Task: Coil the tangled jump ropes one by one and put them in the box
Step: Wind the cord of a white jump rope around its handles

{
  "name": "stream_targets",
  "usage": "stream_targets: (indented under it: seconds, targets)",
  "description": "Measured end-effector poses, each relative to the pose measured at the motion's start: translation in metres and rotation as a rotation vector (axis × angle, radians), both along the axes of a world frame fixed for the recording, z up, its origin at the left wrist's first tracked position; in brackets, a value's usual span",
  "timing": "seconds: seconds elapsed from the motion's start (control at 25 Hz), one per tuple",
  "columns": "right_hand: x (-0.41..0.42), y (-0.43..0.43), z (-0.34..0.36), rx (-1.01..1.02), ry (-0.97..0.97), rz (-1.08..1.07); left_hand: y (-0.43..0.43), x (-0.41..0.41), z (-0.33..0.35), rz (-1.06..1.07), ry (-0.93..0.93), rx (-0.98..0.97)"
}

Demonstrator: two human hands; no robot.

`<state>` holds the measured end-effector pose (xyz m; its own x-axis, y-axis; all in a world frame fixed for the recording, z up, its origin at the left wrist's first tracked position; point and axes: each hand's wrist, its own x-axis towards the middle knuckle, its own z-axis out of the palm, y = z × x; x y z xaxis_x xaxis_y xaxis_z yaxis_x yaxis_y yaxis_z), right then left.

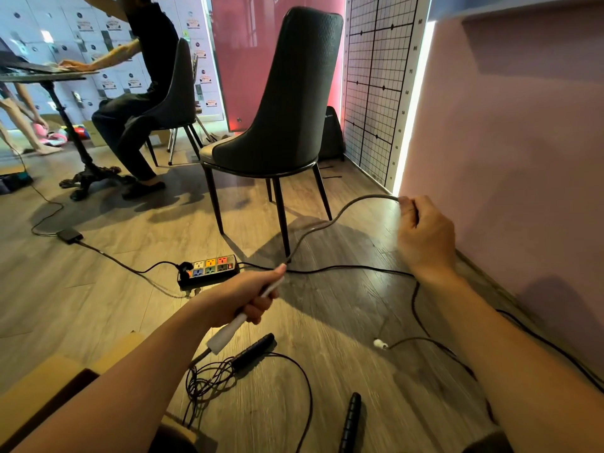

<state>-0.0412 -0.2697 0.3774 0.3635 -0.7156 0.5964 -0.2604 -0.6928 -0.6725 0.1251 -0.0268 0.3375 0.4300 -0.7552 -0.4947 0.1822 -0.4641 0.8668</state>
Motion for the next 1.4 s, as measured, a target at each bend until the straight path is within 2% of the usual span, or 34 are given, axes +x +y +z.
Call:
stream_targets:
  seconds: [0.08,0.12,0.24,0.32,0.4,0.52,0.6,0.68,0.8,0.88,0.96,1.04,1.08,1.16,1.28,1.4]
  targets:
    - [-0.003,-0.005,-0.002,0.069,0.002,-0.041,0.002,-0.006,0.007,-0.253,0.229,-0.068]
    - [-0.005,-0.007,-0.005,0.106,0.029,-0.049,0.002,-0.009,0.012,-0.353,0.378,-0.164]
    - [-0.006,-0.015,-0.019,0.19,0.231,0.006,-0.002,-0.016,0.035,-0.494,0.801,-0.624]
    - [-0.002,-0.012,-0.026,0.259,0.496,0.145,-0.007,-0.021,0.048,-0.37,0.927,-0.91]
    - [0.002,-0.001,-0.029,0.35,0.739,0.329,-0.009,-0.022,0.054,-0.082,0.954,-1.156]
    - [0.002,0.02,-0.021,0.523,0.94,0.591,-0.006,-0.004,0.048,0.438,0.786,-1.331]
    - [0.0,0.028,-0.014,0.593,0.969,0.713,-0.002,0.013,0.042,0.703,0.594,-1.3]
    - [-0.001,0.036,-0.006,0.612,0.93,0.816,0.001,0.025,0.034,0.881,0.448,-1.22]
    - [0.0,0.049,0.005,0.526,0.899,0.953,0.003,0.033,0.027,1.082,0.329,-1.099]
    - [0.003,0.059,0.011,0.417,0.846,1.02,0.002,0.033,0.023,1.122,0.123,-0.963]
    - [0.007,0.067,0.015,0.293,0.723,1.067,-0.001,0.028,0.019,0.992,-0.282,-0.74]
    - [0.011,0.072,0.017,0.218,0.552,1.066,-0.005,0.021,0.012,0.673,-0.579,-0.512]
    - [0.012,0.071,0.017,0.181,0.452,1.023,-0.007,0.018,0.008,0.481,-0.606,-0.435]
    - [0.013,0.065,0.017,0.084,0.274,0.867,-0.011,0.009,-0.001,0.182,-0.519,-0.354]
    - [0.01,0.056,0.014,0.01,0.134,0.687,-0.019,-0.014,0.002,-0.06,-0.365,-0.273]
    - [0.011,0.049,0.008,-0.004,0.093,0.571,-0.027,-0.038,0.019,-0.231,-0.229,-0.229]
